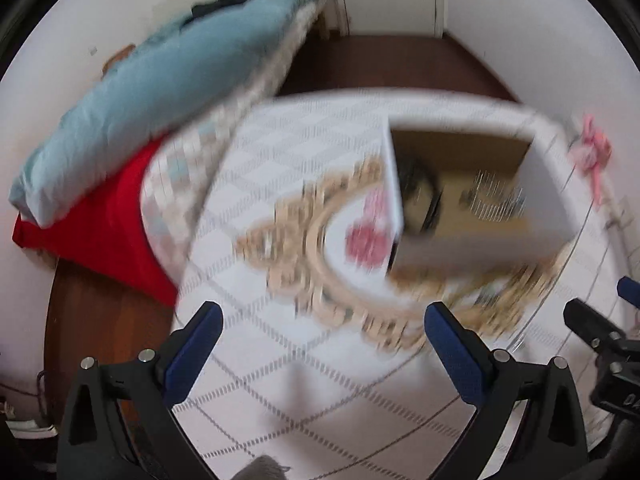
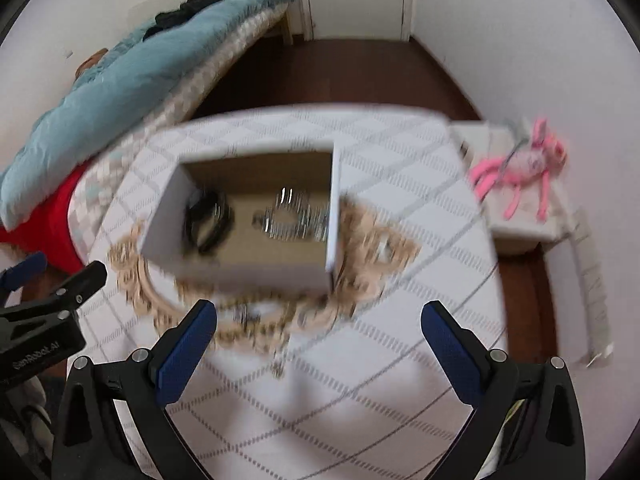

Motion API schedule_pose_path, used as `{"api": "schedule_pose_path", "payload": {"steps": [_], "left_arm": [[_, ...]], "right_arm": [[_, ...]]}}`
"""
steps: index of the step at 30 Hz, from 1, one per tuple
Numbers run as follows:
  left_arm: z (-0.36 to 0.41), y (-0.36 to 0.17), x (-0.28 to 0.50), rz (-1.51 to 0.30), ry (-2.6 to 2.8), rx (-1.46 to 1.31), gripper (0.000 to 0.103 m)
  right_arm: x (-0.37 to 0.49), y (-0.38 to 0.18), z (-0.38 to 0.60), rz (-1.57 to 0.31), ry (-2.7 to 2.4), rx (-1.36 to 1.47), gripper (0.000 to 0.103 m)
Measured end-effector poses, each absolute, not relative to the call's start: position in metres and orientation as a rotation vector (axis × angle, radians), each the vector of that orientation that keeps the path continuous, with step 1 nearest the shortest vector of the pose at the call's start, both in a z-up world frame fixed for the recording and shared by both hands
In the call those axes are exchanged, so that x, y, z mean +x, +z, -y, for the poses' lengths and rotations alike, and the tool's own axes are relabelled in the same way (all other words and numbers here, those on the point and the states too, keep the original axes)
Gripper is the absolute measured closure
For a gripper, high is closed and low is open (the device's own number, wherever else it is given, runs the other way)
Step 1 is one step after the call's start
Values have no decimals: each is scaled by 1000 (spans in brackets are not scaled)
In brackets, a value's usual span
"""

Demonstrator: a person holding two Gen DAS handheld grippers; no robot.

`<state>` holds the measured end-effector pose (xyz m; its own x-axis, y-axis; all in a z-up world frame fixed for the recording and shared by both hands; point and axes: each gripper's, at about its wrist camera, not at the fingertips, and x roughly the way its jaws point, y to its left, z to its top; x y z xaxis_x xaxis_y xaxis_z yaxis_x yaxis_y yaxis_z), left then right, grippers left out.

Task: Organize jewelry
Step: 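Grasp the wooden bead bracelet with the left tool while the right tool grasps a small gold charm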

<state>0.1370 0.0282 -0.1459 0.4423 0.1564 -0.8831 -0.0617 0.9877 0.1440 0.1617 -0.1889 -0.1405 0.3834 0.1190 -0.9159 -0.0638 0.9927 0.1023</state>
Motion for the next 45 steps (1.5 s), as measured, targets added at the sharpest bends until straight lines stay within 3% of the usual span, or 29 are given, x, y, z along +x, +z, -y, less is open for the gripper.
{"api": "schedule_pose_path", "payload": {"steps": [3, 8, 10, 11, 14, 15, 26, 29, 34, 36, 37, 40, 41, 45], "left_arm": [[-35, -178, 130, -1170, 146, 93, 0], [-45, -202, 126, -1220, 162, 85, 0], [-49, -207, 125, -1227, 165, 77, 0], [-50, -207, 125, -1230, 166, 74, 0], [-52, -211, 124, -1234, 168, 70, 0], [-52, -212, 125, -1235, 166, 70, 0], [-26, -194, 154, -1229, -5, -123, 2], [-9, -198, 166, -1242, -50, -139, 19], [26, -204, 175, -1240, -82, -12, 29], [37, -206, 175, -1238, -87, 38, 46], [43, -206, 173, -1221, -91, 73, 47], [54, -203, 170, -1209, -144, 102, 80], [58, -202, 169, -1212, -154, 110, 96], [61, -199, 162, -1220, -184, 86, 96]], "right_arm": [[153, -171, 182, -1222, 163, 84, 2], [143, -198, 161, -1236, 204, 50, 25], [140, -207, 153, -1245, 206, 16, 45], [137, -208, 149, -1220, 198, -20, 46], [131, -210, 138, -1173, 170, -105, 74], [130, -211, 137, -1164, 176, -107, 91], [133, -196, 190, -1136, 113, 49, 95], [137, -193, 206, -1140, 78, 86, 95], [141, -192, 227, -1137, 36, 130, 95], [142, -191, 234, -1133, 24, 139, 95], [144, -192, 236, -1132, 18, 145, 95], [147, -193, 244, -1129, 2, 162, 95], [146, -193, 244, -1129, -1, 166, 95], [147, -192, 251, -1126, -10, 190, 95]]}}
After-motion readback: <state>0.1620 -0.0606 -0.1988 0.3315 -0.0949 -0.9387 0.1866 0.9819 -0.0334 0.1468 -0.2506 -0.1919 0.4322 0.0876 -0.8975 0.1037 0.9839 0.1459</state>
